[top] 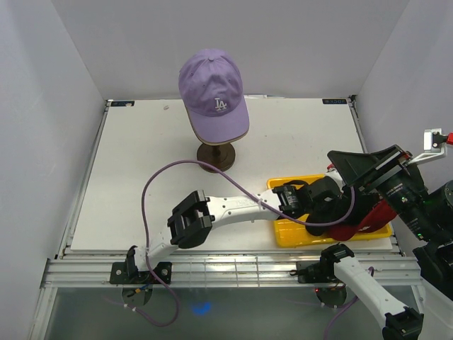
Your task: Stack the hats
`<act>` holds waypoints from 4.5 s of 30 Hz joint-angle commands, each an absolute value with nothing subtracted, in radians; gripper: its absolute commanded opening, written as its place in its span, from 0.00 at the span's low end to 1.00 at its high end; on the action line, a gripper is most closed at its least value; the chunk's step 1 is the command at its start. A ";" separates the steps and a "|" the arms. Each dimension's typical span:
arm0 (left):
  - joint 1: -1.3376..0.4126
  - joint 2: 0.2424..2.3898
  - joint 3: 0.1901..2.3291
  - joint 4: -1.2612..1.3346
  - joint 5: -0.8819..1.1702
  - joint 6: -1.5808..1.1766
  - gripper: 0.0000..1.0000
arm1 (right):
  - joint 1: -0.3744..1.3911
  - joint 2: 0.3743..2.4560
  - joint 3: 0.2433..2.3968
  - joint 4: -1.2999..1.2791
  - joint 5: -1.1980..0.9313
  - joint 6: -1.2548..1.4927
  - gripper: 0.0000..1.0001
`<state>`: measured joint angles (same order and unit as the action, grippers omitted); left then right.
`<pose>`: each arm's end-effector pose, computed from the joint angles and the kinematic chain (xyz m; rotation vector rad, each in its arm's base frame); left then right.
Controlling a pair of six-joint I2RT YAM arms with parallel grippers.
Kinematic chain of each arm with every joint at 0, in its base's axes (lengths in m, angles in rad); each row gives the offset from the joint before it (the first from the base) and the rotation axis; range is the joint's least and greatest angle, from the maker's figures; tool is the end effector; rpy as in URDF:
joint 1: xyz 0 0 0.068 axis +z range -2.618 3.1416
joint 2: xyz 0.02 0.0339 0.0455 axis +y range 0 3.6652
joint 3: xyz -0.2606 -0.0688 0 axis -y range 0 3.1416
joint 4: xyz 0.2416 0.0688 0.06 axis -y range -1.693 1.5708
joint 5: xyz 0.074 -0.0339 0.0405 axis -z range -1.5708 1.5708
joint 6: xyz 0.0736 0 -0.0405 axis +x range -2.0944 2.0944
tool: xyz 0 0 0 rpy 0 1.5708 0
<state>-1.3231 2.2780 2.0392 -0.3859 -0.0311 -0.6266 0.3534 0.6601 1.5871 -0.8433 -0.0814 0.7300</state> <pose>0.1390 -0.5404 0.2264 0.8018 2.2645 -0.9965 0.0524 0.0257 0.5149 0.2238 1.5431 0.9277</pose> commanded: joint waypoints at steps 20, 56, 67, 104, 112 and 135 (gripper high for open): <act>-1.132 1.724 1.813 -0.147 -0.005 -0.930 0.00 | 0.353 0.733 1.617 -0.652 -0.140 0.796 0.78; -0.451 1.479 1.707 0.474 0.455 -1.448 0.00 | 0.351 1.106 1.531 -0.043 -0.331 1.141 0.94; -0.373 1.456 1.548 0.692 0.489 -1.661 0.00 | 0.351 1.292 1.562 0.199 -0.429 1.298 0.96; -0.365 1.301 1.250 0.631 0.420 -1.615 0.00 | 0.420 1.376 1.551 0.457 -0.466 1.540 0.41; -0.365 1.296 1.218 0.607 0.379 -1.649 0.00 | 0.445 1.374 1.526 0.531 -0.463 1.575 0.40; -0.365 1.213 1.183 0.417 0.290 -1.671 0.00 | 0.460 1.586 1.809 0.351 -0.525 1.598 0.12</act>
<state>-0.3481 1.2232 1.1900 0.5640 0.2043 -1.7237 0.4309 1.5761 1.7336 0.3336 -0.4618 1.5898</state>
